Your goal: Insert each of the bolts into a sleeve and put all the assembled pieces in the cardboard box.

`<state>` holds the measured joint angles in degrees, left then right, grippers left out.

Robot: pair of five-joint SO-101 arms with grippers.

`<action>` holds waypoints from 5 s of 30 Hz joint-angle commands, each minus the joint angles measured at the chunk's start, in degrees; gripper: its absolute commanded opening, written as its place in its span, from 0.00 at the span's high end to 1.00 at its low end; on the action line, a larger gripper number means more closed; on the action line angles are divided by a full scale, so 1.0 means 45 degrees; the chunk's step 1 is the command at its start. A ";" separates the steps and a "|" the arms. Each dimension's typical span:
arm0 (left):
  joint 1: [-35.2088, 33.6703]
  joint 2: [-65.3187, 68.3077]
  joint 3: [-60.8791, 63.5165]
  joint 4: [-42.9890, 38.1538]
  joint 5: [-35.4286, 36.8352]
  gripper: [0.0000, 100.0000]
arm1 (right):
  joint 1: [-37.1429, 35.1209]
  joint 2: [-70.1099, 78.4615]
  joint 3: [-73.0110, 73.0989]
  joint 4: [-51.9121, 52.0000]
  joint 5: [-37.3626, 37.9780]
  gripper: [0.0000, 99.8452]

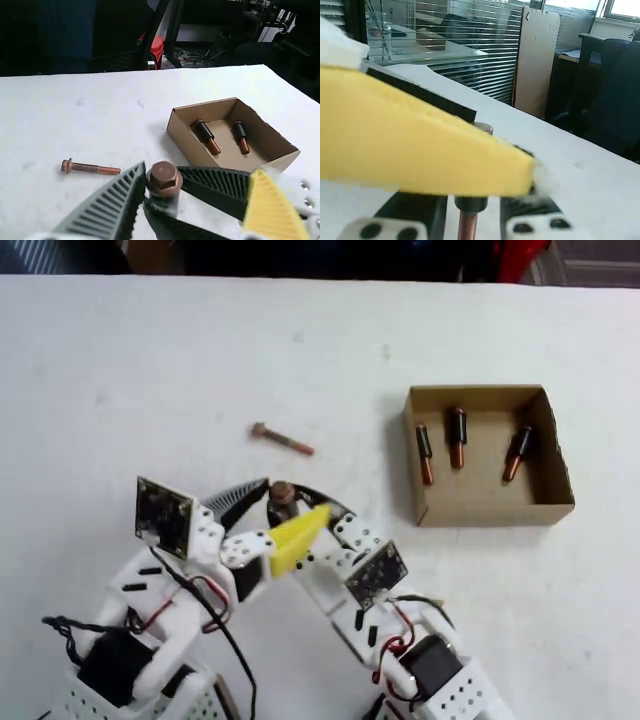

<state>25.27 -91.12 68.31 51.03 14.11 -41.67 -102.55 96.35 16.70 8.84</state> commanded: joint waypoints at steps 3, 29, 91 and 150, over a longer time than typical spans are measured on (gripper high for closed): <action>-0.0049 -0.0147 -0.0371 -0.0313 -0.0020 0.63 | 0.0088 -0.0127 0.0117 -0.0010 -0.0098 0.98; -0.5226 -0.0186 -0.2696 0.1602 -0.0469 0.91 | 0.2002 -0.0127 0.0117 0.0811 -0.0176 0.98; -0.5343 -0.3038 0.2911 0.4005 -0.2090 0.98 | 1.0110 1.6967 -1.4535 0.5148 0.1192 0.98; -0.5363 -0.3038 0.3692 0.3223 -0.2012 0.98 | 1.0422 2.4293 -2.3365 0.8469 0.1074 0.79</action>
<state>1.71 -104.40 87.12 67.30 5.23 8.44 13.32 -6.24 52.66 13.49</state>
